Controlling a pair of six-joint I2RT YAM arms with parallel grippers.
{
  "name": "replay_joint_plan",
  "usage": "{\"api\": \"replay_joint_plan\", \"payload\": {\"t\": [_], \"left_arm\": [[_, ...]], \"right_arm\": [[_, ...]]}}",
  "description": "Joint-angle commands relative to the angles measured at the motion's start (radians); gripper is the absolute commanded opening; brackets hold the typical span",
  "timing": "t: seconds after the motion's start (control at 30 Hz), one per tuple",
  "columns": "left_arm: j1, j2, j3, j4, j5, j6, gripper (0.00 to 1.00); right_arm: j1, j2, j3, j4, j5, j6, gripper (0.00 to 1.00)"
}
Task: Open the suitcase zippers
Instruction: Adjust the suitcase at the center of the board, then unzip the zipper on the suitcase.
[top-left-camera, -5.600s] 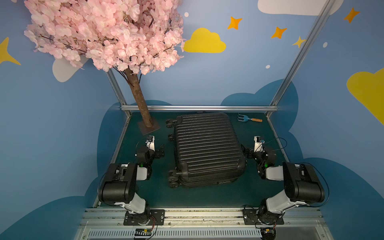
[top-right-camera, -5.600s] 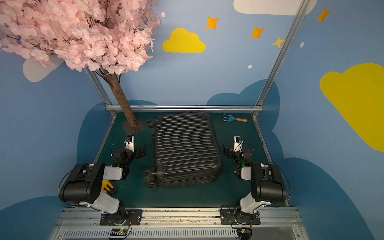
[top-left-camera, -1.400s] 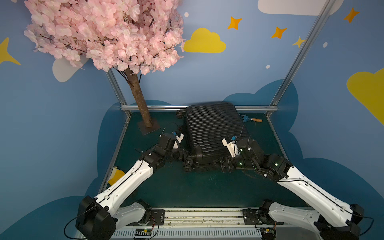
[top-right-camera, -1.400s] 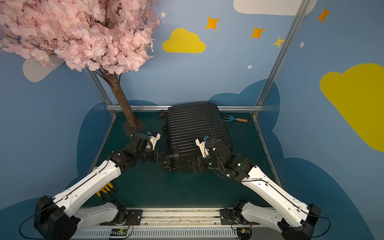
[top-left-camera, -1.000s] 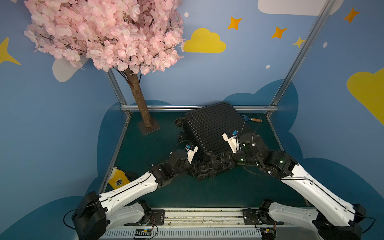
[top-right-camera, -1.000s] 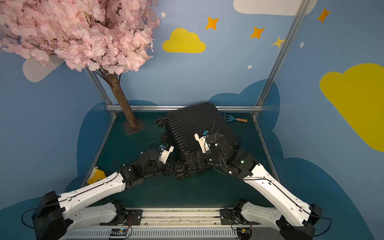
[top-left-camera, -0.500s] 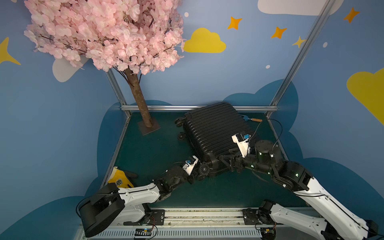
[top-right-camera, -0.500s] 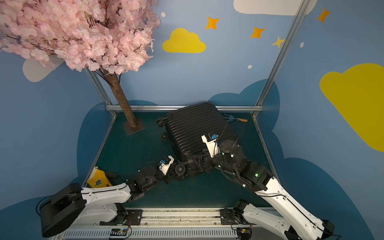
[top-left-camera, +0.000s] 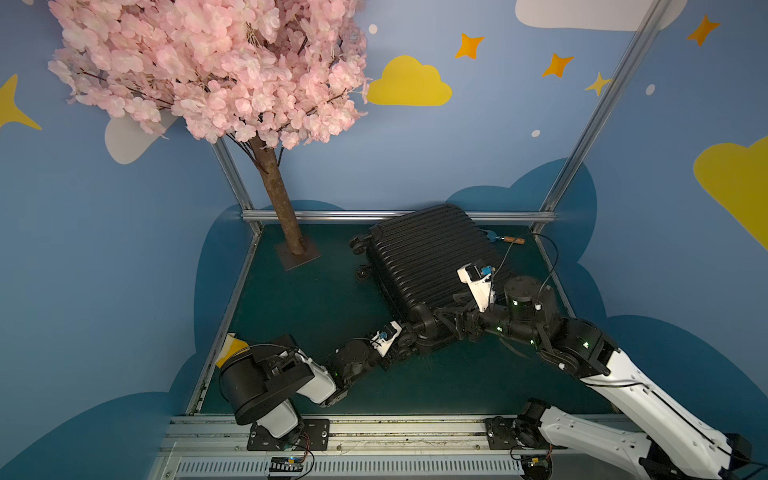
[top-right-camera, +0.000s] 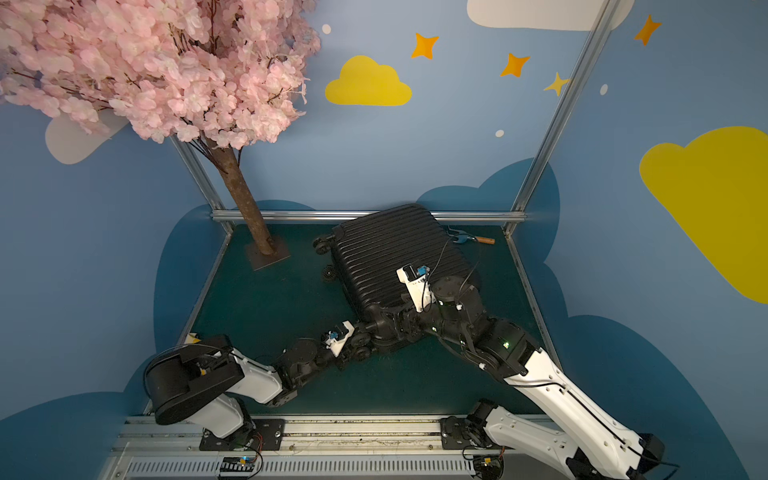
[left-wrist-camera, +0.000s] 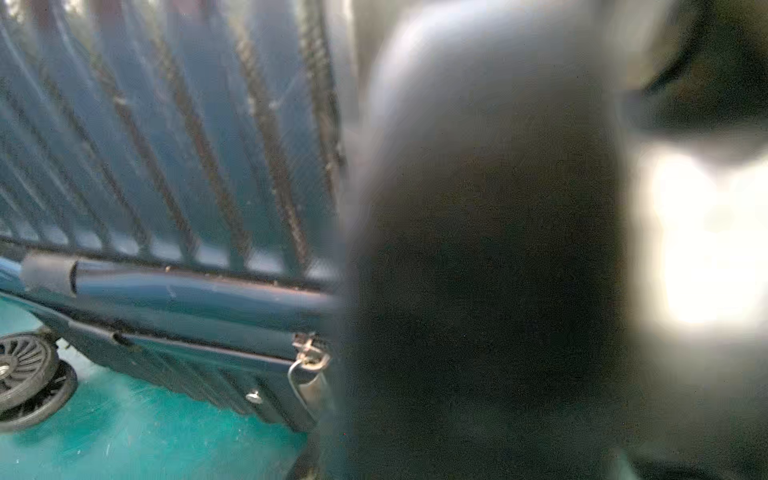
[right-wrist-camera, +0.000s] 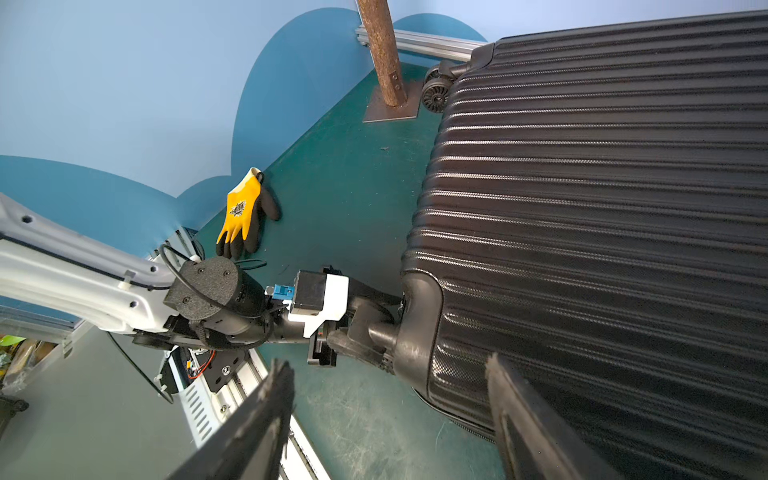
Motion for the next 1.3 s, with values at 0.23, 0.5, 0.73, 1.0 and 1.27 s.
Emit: {"api": "replay_joint_plan", "payload": {"t": [0.23,0.5,0.73,1.0,1.27], "left_arm": [[-0.002,0.021,0.046,0.111,0.001,0.013,0.22],[0.014,0.010,0.054,0.111,-0.013,0.002,0.09],[0.016,0.001,0.052,0.111,0.035,-0.001,0.02],[-0.008,-0.001,0.033,0.112,0.101,-0.002,0.02],[-0.052,-0.014,0.001,0.112,0.067,0.015,0.02]], "right_arm": [[0.000,-0.021,-0.025,-0.004,0.011,0.018,0.73],[0.003,-0.033,-0.072,0.005,-0.021,0.063,0.68],[0.030,-0.019,-0.076,-0.043,-0.045,0.064,0.63],[0.048,0.074,-0.011,-0.188,-0.063,0.114,0.60],[0.112,0.239,0.021,-0.262,-0.051,0.211,0.46]]}}
